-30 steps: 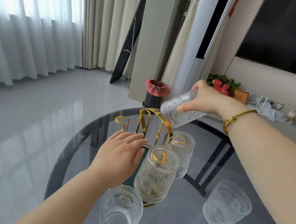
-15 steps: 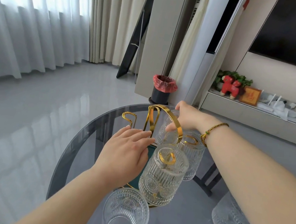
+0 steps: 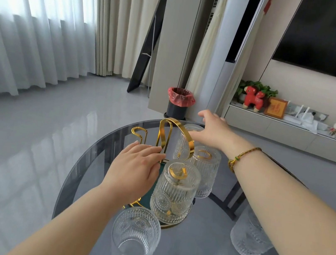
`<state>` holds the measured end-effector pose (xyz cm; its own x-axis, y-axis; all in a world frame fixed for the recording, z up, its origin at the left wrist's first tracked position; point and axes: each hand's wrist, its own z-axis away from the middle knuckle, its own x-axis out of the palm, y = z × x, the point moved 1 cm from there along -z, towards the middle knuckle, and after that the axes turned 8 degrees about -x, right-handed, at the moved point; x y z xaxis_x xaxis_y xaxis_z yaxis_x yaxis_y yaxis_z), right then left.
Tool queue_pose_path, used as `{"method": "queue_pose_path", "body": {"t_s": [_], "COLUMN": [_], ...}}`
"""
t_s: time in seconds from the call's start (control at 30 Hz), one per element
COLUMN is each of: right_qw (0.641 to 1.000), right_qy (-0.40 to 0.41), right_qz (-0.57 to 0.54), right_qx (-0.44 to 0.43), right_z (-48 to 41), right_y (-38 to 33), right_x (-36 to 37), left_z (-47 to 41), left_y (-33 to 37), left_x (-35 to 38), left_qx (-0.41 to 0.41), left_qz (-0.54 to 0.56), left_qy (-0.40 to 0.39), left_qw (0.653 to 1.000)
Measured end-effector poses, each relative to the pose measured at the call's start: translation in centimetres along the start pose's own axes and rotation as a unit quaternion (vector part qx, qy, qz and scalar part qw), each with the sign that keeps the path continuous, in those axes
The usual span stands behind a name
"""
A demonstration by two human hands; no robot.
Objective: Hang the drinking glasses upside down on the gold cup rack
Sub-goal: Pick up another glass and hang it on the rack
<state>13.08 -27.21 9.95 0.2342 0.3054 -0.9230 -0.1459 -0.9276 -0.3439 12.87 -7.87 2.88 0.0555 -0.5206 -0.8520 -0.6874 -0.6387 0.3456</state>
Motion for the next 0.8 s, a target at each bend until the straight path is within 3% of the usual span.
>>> {"method": "queue_pose_path", "body": {"t_s": [0.2, 0.37, 0.6, 0.7, 0.8], "right_qw": [0.989, 0.966, 0.888, 0.894, 0.914], "right_qy": [0.106, 0.144, 0.021, -0.046, -0.05], "right_qz": [-0.094, -0.215, -0.457, -0.444, -0.399], "right_qx": [-0.038, -0.009, 0.045, 0.05, 0.059], "right_z": [9.2, 18.6, 27.9, 29.6, 30.2], "right_y": [0.4, 2.2, 2.0, 1.1, -0.1], "right_x": [-0.3, 2.6, 9.9, 12.2, 13.7], "left_z": [0.0, 0.8, 2.6, 2.8, 3.2], "left_y": [0.2, 0.1, -0.5, -0.2, 0.3], "left_x": [-0.2, -0.7, -2.3, -2.6, -2.5], "left_qx": [-0.007, -0.026, -0.078, -0.076, -0.085], "left_qz": [-0.014, -0.019, -0.007, -0.027, -0.031], "left_qy": [-0.01, -0.062, -0.08, -0.092, -0.092], "left_qw": [1.0, 0.998, 0.994, 0.993, 0.992]}}
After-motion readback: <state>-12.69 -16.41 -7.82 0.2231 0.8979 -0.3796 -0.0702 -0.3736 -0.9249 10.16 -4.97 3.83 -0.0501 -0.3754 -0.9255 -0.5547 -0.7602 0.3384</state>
